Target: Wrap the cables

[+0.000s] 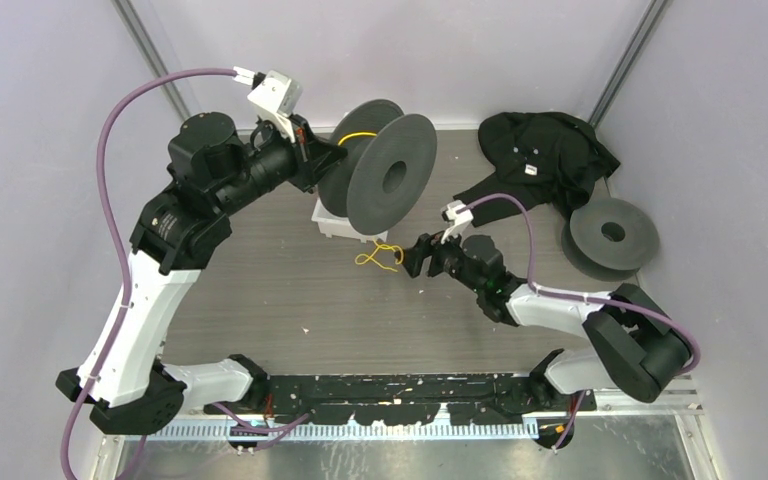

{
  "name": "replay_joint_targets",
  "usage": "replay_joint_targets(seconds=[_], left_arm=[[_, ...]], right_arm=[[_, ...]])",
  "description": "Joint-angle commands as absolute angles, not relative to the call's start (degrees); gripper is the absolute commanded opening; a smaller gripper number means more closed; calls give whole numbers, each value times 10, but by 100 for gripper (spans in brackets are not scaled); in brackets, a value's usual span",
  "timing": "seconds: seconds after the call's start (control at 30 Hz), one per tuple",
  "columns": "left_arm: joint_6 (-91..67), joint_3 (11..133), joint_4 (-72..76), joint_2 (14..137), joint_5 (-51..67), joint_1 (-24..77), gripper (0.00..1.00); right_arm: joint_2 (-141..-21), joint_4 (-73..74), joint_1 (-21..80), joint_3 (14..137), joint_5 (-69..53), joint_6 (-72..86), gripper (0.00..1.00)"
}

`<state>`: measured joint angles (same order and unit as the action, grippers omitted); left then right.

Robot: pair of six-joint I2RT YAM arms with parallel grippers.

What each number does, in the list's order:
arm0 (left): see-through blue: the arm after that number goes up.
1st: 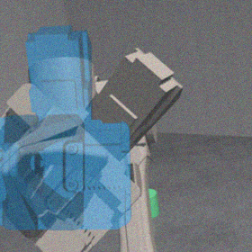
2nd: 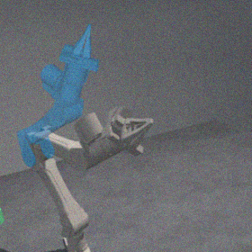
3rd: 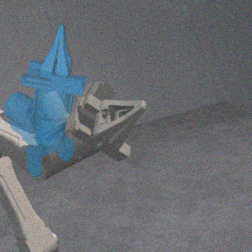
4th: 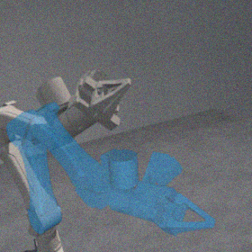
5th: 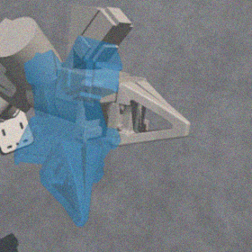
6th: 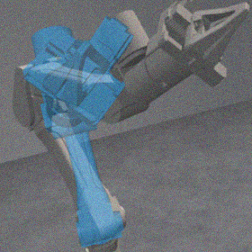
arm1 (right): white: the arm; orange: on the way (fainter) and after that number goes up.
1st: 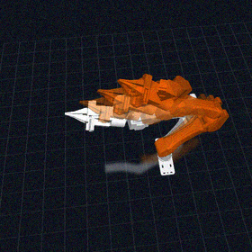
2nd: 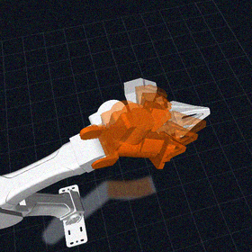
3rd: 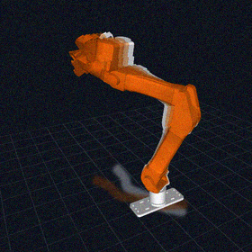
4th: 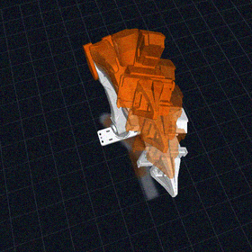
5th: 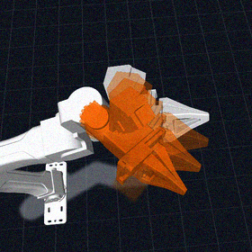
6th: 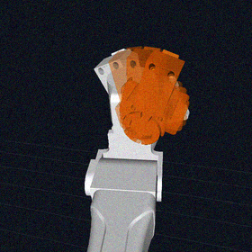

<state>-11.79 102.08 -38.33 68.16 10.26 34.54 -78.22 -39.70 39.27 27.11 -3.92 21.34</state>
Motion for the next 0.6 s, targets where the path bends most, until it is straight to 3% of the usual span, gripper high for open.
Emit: replay_joint_targets(seconds=[0.0,0.37,0.57], left_arm=[[-127,1052,-312,670,113,347,0],[-130,1044,-303,671,119,347,0],[-143,1038,-289,669,129,347,0]], right_arm=[[-720,-405,394,244,21,220,78],[-498,-186,395,193,18,212,81],[-493,-187,399,199,-43,230,84]])
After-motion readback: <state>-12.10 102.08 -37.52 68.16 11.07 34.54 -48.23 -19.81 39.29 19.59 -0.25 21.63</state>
